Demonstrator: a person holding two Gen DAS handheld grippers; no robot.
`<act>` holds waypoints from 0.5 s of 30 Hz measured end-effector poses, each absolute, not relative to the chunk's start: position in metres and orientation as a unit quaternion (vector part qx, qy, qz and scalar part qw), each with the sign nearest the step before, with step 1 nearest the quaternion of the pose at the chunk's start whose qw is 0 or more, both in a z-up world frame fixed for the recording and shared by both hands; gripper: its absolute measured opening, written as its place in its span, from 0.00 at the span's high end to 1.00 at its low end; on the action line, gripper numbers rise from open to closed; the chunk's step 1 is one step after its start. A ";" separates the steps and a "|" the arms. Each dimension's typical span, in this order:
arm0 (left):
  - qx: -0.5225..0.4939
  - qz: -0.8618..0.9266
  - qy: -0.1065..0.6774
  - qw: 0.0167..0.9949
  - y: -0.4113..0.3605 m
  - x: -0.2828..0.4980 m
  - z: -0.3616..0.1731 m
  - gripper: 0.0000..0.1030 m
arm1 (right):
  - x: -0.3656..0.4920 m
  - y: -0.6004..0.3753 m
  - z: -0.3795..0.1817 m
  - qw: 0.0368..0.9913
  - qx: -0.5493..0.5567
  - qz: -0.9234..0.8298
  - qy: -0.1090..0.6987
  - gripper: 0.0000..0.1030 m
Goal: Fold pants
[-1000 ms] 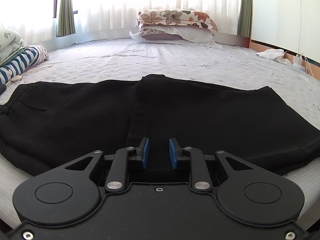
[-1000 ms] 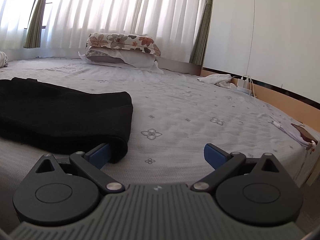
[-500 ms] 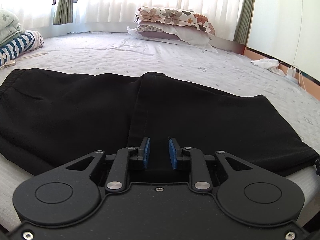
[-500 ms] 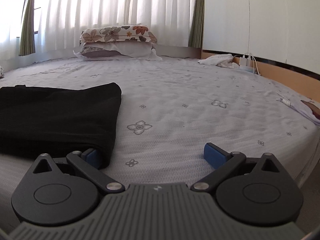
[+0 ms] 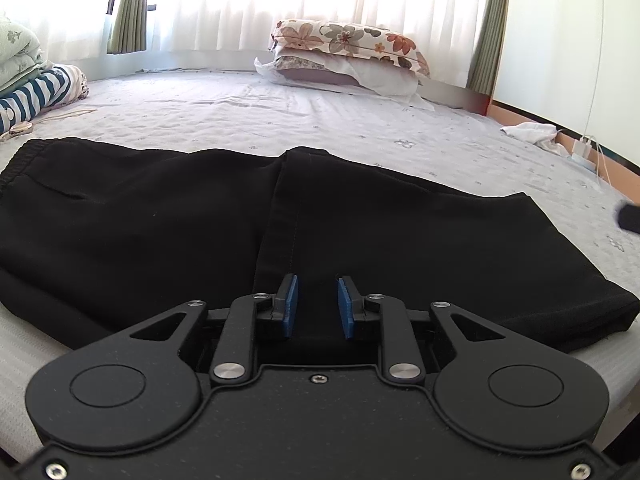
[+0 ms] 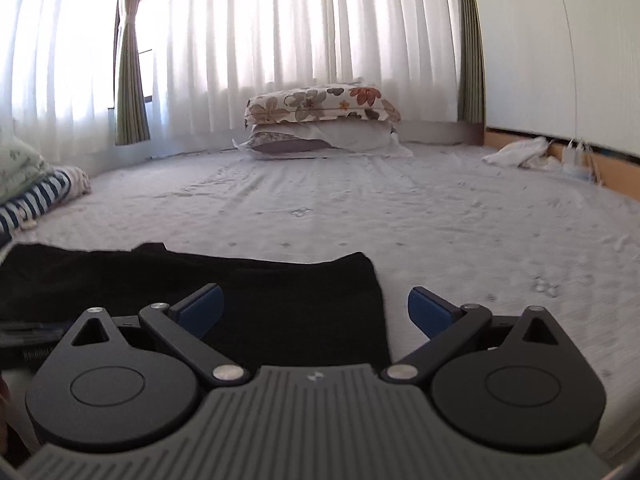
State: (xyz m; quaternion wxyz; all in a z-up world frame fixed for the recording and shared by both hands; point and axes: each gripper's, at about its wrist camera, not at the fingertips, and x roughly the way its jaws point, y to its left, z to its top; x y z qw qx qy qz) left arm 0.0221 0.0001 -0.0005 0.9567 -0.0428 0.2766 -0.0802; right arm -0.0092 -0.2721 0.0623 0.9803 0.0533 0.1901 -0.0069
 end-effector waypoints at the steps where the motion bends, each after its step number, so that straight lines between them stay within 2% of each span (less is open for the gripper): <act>1: -0.041 -0.080 0.279 0.956 -0.002 0.022 0.001 0.74 | 0.009 -0.273 0.061 0.977 0.072 0.003 0.200 0.00; 2: -0.040 -0.080 0.280 0.956 -0.004 0.023 0.001 0.71 | 0.028 -0.274 0.059 0.974 0.086 0.005 0.209 0.01; 3: -0.037 -0.080 0.282 0.955 -0.006 0.023 0.002 0.69 | 0.046 -0.275 0.057 0.971 0.097 0.003 0.220 0.07; 6: -0.030 -0.078 0.284 0.955 -0.009 0.025 0.003 0.67 | 0.094 -0.280 0.047 0.960 0.126 -0.028 0.250 0.21; 8: -0.029 -0.078 0.286 0.955 -0.010 0.026 0.003 0.65 | 0.117 -0.282 0.039 0.955 0.121 -0.058 0.263 0.25; 13: -0.017 -0.084 0.283 0.955 -0.016 0.026 0.003 0.58 | 0.148 -0.294 0.009 0.936 0.105 -0.123 0.313 0.27; 15: -0.006 -0.086 0.280 0.956 -0.018 0.026 0.001 0.55 | 0.148 -0.300 0.001 0.930 0.122 -0.140 0.317 0.24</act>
